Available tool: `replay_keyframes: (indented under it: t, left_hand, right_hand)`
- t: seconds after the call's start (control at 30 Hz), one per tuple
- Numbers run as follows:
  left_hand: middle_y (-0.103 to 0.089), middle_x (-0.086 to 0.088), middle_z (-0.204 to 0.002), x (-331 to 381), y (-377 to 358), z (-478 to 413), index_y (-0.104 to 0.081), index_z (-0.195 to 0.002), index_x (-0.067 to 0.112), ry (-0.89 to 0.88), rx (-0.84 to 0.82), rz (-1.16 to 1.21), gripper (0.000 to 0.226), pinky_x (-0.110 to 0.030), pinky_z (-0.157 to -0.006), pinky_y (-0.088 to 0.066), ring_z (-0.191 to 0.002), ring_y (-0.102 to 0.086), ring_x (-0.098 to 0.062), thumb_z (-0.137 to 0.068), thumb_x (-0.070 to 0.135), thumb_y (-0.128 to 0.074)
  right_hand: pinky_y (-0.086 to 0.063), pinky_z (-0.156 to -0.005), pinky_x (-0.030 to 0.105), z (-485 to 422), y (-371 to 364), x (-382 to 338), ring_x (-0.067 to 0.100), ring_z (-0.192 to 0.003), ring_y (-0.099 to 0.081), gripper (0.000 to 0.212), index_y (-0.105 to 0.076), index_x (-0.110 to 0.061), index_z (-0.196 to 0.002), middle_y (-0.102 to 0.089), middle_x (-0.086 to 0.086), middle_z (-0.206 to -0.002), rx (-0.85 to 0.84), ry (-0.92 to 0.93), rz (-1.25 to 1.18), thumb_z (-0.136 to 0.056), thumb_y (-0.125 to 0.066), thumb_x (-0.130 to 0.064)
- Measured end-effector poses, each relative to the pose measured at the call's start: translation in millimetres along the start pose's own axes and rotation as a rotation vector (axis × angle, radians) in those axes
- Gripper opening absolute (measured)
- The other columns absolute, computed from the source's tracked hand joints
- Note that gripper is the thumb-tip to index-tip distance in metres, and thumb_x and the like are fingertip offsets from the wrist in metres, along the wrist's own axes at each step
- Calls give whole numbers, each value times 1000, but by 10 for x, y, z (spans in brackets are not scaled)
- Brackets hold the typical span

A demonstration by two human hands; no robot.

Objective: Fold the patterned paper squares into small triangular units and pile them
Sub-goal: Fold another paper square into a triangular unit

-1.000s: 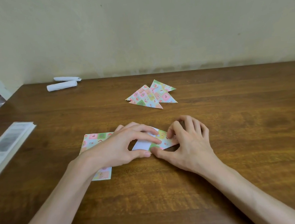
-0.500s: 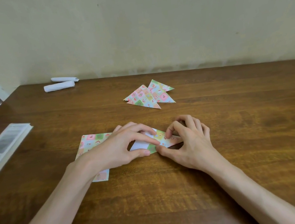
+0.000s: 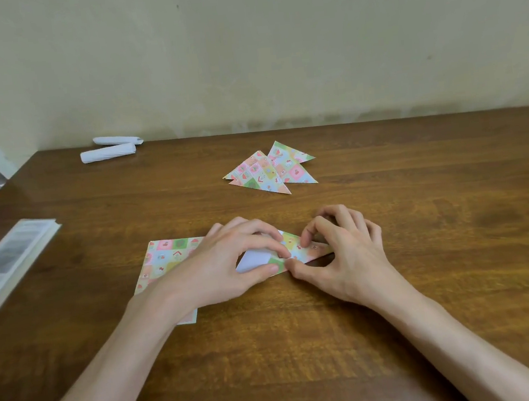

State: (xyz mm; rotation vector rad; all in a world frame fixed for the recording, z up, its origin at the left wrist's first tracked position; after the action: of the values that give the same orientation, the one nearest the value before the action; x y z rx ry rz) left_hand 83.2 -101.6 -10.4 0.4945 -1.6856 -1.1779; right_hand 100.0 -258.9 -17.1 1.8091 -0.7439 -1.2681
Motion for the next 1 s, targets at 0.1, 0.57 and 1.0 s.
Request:
replay_keyframes:
  t: [0.1, 0.57, 1.0]
  left_hand:
    - [-52, 31, -129, 23, 14, -1, -67, -112, 51, -9, 44, -29, 16, -30, -100, -31, -129, -42, 0, -96, 47, -65]
    - [-53, 32, -123, -5, -5, -53, -70, -103, 48, 40, 105, 22, 20, -33, -103, -34, -123, -44, 2, -89, 61, -64]
    - [-55, 31, -122, 6, 3, -49, -70, -101, 48, 51, 124, 20, 16, -27, -100, -32, -121, -44, 4, -89, 57, -68]
  right_hand:
    - [-15, -108, 31, -19, 10, 33, 6, -133, -34, 41, -60, -42, -92, -41, -23, -126, -35, -9, -54, -66, -60, -73]
    - [-17, -104, 28, -40, 115, 104, -2, -128, -35, 16, -67, -41, -88, -47, -26, -128, -73, -21, -117, -77, -78, -46]
    - [-21, -109, 33, -46, 164, 180, -1, -131, -38, 46, -58, -50, -120, -53, -28, -130, -156, -20, -231, -85, -79, -29]
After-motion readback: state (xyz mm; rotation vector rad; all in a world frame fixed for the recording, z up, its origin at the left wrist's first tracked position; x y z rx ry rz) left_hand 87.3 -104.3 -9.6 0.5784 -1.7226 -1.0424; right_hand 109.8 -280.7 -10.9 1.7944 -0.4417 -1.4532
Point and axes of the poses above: each hand's wrist, its own z-axis away from the middle knuckle, its own y-axis out of the back of the hand, x = y × z, the point moved 10 cm from there along -z, towards the middle knuckle
